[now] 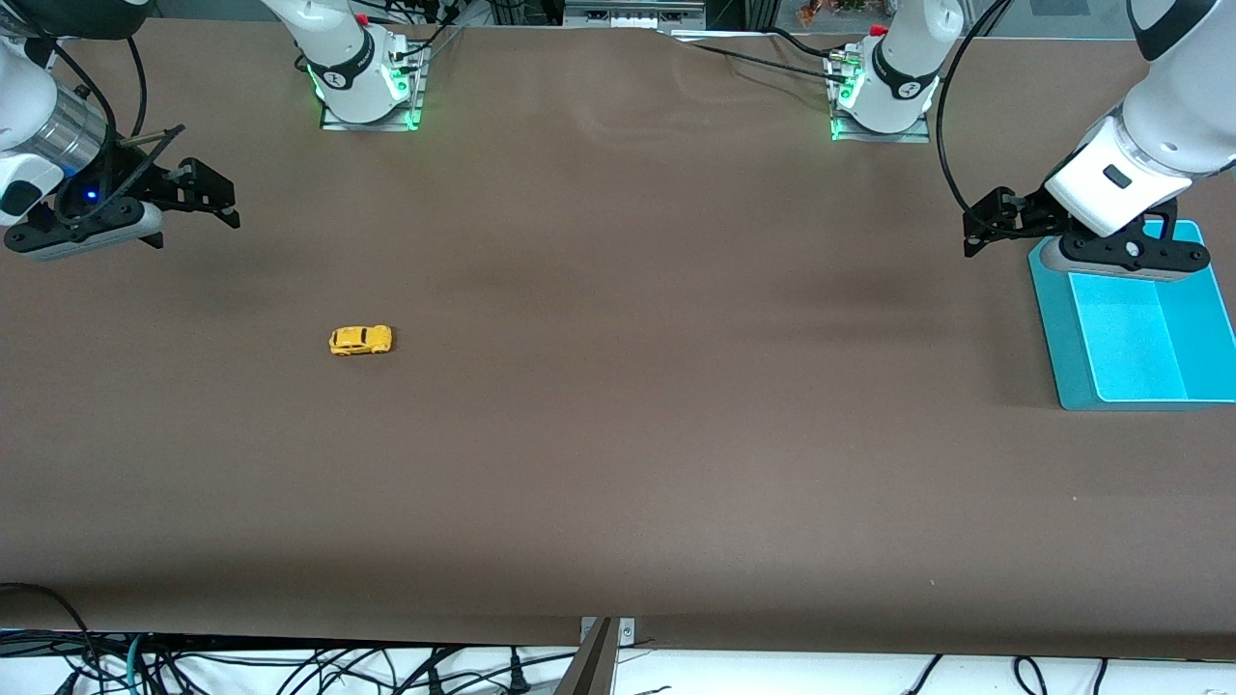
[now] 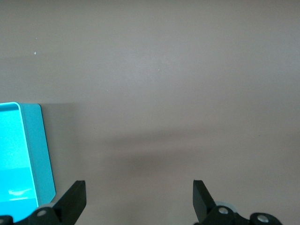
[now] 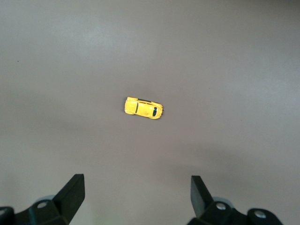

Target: Wind and store yellow beetle car

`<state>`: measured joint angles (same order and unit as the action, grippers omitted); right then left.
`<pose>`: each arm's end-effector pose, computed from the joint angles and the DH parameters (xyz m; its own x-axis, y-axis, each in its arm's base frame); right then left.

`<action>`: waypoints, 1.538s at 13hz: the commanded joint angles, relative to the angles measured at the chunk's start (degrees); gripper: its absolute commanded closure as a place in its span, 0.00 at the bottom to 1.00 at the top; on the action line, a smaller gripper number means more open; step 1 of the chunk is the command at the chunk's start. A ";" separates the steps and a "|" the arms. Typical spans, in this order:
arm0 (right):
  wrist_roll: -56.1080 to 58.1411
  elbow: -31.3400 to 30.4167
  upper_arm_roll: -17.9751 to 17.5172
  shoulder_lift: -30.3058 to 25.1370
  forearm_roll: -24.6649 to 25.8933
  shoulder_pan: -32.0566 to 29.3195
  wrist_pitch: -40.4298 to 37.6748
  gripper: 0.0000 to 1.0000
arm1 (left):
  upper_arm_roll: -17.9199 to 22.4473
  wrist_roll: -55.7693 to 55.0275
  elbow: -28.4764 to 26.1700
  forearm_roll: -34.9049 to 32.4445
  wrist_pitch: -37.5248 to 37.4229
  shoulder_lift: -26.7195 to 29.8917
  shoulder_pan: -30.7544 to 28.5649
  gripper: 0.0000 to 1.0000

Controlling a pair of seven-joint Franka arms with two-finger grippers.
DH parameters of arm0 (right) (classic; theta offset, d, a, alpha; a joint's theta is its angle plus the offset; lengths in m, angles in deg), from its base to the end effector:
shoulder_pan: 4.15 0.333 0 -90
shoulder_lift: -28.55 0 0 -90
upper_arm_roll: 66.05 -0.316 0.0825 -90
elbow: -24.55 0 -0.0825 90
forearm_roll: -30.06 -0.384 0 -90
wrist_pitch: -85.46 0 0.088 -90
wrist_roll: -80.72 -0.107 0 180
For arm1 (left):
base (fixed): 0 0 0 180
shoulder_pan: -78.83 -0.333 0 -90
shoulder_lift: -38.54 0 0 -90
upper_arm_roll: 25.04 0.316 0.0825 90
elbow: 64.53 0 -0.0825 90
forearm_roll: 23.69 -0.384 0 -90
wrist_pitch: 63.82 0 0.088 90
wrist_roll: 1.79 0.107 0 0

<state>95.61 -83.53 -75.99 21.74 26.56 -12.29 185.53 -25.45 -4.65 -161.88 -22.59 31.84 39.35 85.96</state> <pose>0.5228 0.0258 0.5527 0.9613 0.2751 -0.0119 0.2744 -0.9606 -0.0439 0.5502 -0.0747 0.5800 0.9967 -0.0797 -0.0163 -0.0794 -0.9967 0.0182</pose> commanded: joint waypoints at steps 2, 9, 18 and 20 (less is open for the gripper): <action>0.24 0.50 0.36 -0.05 -0.36 0.13 -1.54 0.00 | -0.11 -0.30 1.72 -1.18 -1.53 -0.63 0.17 0.00; -0.82 -0.12 0.19 -0.14 -0.36 0.13 -1.45 0.00 | -0.02 -0.22 1.72 -1.18 -1.62 -0.63 0.17 0.00; 8.26 -12.73 -2.96 0.30 0.08 0.13 10.62 0.00 | -0.02 -0.30 1.72 -1.18 -1.53 -0.63 0.26 0.00; 20.48 -21.09 -3.50 1.52 0.16 0.13 23.71 0.00 | -0.11 -0.30 1.72 -1.18 -1.62 -0.63 0.17 0.00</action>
<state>106.83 -96.91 -78.88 23.39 26.62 -12.10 199.69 -25.45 -4.65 -161.84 -22.60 31.62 39.34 85.96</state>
